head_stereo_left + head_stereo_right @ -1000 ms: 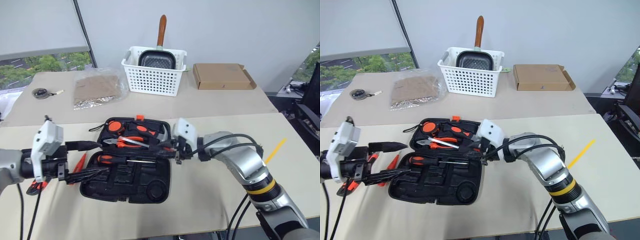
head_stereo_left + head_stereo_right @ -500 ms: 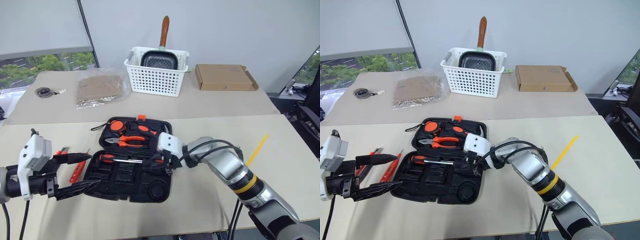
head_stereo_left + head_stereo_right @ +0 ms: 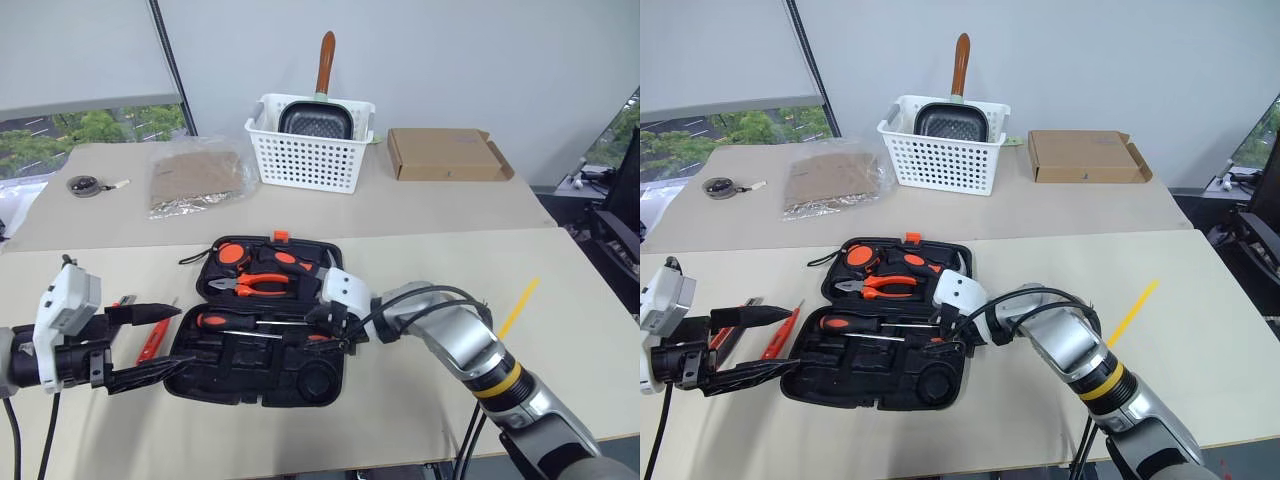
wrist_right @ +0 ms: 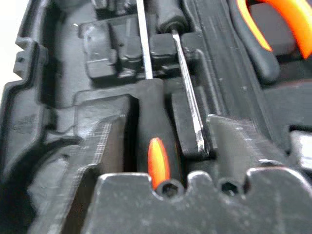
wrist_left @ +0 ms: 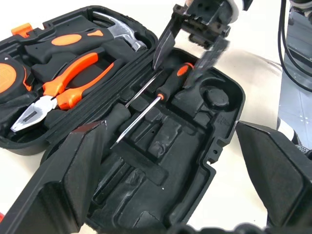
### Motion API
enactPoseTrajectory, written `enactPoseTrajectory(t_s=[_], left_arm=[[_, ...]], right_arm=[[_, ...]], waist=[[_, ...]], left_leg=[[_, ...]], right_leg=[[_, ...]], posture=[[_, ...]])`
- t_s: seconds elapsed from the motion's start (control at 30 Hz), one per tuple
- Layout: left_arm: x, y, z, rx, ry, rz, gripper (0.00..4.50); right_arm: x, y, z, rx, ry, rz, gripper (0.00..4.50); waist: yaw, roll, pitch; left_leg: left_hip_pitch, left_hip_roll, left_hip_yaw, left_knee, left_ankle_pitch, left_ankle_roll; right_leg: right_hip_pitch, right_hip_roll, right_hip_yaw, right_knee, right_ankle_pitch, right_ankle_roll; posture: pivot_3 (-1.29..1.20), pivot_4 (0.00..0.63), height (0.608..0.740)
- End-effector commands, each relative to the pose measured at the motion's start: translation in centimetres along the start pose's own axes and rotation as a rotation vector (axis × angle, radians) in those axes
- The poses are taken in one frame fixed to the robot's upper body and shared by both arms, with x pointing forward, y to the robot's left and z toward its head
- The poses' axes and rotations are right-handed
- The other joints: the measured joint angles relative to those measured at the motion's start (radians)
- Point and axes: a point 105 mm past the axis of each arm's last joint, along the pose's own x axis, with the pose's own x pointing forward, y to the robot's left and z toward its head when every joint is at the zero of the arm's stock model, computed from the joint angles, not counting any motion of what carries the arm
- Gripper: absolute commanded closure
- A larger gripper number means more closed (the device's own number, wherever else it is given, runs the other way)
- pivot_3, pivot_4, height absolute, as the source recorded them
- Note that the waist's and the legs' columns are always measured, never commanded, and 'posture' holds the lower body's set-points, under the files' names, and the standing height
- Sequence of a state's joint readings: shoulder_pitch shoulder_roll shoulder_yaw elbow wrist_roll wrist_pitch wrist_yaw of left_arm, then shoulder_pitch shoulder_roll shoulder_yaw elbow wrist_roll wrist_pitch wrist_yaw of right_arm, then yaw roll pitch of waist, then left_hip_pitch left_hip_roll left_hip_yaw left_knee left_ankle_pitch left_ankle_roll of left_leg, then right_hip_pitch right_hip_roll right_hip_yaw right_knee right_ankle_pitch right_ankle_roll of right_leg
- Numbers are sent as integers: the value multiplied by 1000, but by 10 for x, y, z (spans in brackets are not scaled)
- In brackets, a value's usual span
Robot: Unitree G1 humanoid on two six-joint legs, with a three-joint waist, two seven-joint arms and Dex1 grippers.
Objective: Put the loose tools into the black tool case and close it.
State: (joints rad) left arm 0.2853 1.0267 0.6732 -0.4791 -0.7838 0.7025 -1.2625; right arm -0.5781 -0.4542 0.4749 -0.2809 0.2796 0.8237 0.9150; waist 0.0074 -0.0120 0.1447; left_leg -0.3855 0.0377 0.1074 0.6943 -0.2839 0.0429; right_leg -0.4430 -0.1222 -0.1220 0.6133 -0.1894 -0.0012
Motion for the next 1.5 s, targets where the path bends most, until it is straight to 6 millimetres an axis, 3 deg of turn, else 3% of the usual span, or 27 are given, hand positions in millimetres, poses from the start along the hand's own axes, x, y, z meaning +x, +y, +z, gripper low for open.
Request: enactPoseTrajectory(t_s=[0.03, 0.1, 0.13, 0.27, 0.33, 0.47, 0.5, 0.6, 0.7, 0.8, 0.9, 1.03, 1.17, 1.3, 1.5], left_arm=[[-2, 3, 3, 29, 6, -3, 0], [-2, 5, 1, 26, 3, -4, 0], [-2, 5, 1, 24, 2, -4, 0], [0, 8, -3, 19, 5, -7, 0], [0, 8, -4, 18, 4, -8, 0], [0, 10, -6, 15, 0, -8, 0], [0, 10, -6, 15, 1, -7, 0], [0, 11, -8, 14, 0, -6, 0], [0, 10, -10, 6, -5, -1, 0], [-3, 12, -17, -12, -17, 42, 0], [-5, 23, -24, -24, -53, 166, 0], [-9, 32, -37, -46, -82, 315, 0], [-14, 39, -50, -75, -156, 514, 0], [-12, 45, -78, -114, -118, 663, 0], [4, 60, -102, -198, -91, 766, 0]], right_arm=[[-14, 5, 47, -33, -224, 38, 348], [-10, 7, 53, -40, -289, 38, 348], [-6, 9, 54, -57, -319, 45, 917], [12, 17, 35, -187, -320, 86, 2154], [17, 10, 28, -174, -321, 55, 2812], [30, 5, -1, -208, -196, 63, 4236], [33, 2, -7, -180, -159, 51, 4422], [35, 2, -26, -160, -51, 56, 4422], [33, 6, -30, -137, -30, 71, 4422], [28, -2, -8, -134, -146, 8, 4422], [9, -6, 31, -183, -398, -30, 4422], [-18, -9, 52, -160, -530, 13, 4422], [-46, -12, 56, -198, -550, 30, 3457], [-64, -12, 50, -257, -499, 51, 1967], [-81, -15, 45, -299, -436, 60, 56]], waist=[[1, 0, 0], [1, 0, 0], [0, 0, 0], [1, 0, 0], [1, 0, 0], [-3, -1, 0], [-5, -1, 0], [-7, -1, 0], [-6, -1, 0], [-5, 0, 0], [-4, -1, -1], [-5, -1, -1], [-5, -1, 0], [-3, -2, -1], [7, -2, -1]], left_leg=[[0, 1, 0, 0, 0, 0], [0, 2, 0, 0, 0, -1], [0, 3, 0, 0, 0, -1], [0, 8, 0, 0, 0, -1], [0, 8, 1, 0, 0, -2], [1, 8, 2, 0, 3, -8], [1, 8, 2, 0, 3, -7], [2, 9, 2, 0, 2, -6], [3, 10, 2, 0, 1, -5], [4, 10, 1, 0, -1, -7], [3, 10, 1, 0, -2, -7], [2, 10, 1, 0, -1, -6], [2, 10, 2, 0, -1, -3], [2, 10, 2, 0, -2, -2], [2, 11, 2, 1, -2, -1]], right_leg=[[0, 0, 0, 0, 0, 0], [0, 2, 0, 0, 0, 0], [0, 3, 0, 0, 0, 0], [1, 9, 0, -1, -1, -2], [0, 9, 0, -1, -2, -3], [0, 9, 1, -1, -2, -4], [0, 9, 1, -1, -2, -4], [0, 9, 1, 0, -2, -5], [1, 10, 1, 1, -2, -5], [2, 9, 1, 1, -3, -5], [1, 9, 1, 0, -3, -5], [0, 10, 1, 0, -1, -7], [1, 9, 2, -1, 0, -8], [1, 10, 1, -2, 0, -9], [1, 9, 0, -1, 0, -10]], posture=[[0, 150, 700], [0, 150, 700], [0, 150, 700], [0, 150, 700], [0, 150, 700], [0, 150, 700], [0, 150, 700], [0, 150, 700], [0, 150, 700], [0, 150, 700], [0, 150, 700], [0, 150, 700], [0, 150, 700], [0, 150, 700], [0, 150, 700]])
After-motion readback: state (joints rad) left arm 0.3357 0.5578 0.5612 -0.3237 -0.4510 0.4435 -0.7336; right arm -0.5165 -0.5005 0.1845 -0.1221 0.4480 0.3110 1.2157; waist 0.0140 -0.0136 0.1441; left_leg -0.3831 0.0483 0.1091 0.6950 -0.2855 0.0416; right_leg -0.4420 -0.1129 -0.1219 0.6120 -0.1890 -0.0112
